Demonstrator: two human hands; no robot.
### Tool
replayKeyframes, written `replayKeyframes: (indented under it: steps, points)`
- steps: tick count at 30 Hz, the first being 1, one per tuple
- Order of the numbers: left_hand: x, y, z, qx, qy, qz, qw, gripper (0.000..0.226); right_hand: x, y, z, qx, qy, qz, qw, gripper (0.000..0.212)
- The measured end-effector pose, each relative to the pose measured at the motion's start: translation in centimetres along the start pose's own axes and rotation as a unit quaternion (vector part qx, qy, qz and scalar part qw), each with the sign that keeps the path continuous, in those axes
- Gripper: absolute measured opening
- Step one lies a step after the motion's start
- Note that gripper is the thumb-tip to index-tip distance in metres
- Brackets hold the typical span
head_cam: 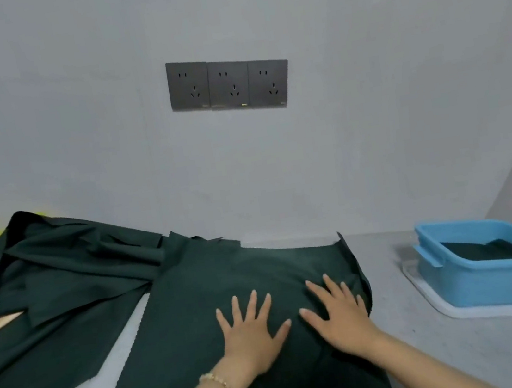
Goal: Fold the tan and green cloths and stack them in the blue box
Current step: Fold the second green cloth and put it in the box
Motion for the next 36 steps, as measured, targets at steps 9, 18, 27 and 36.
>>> replayKeyframes:
  steps: [9, 18, 27, 36]
  points:
    - [-0.6, 0.0, 1.1, -0.018, 0.015, -0.061, 0.998, 0.067, -4.6, -0.8, -4.7, -0.073, -0.061, 0.082, 0.992, 0.050]
    - [-7.8, -0.7, 0.9, -0.060, 0.141, -0.014, 0.988, 0.056, -8.4, -6.9, -4.7, -0.155, -0.034, 0.057, 0.986, 0.048]
    - [-12.8, 0.8, 6.2, -0.039, 0.155, -0.042, 0.986, 0.060, -14.7, 0.3, -1.1, -0.081, -0.080, 0.050, 0.992, 0.054]
    - [-12.0, 0.0, 12.9, -0.023, 0.039, -0.029, 0.999, 0.060, -18.3, -2.1, -5.0, -0.113, 0.036, 0.067, 0.991, 0.056]
Point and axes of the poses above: each hand's wrist, its own x-axis towards the middle knuckle, its own y-axis out of the palm, z = x × y, the point moved 1 cm from there along x, towards the middle knuckle, and after that the axes turned 11 degrees about -y, right-handed, at the moved point
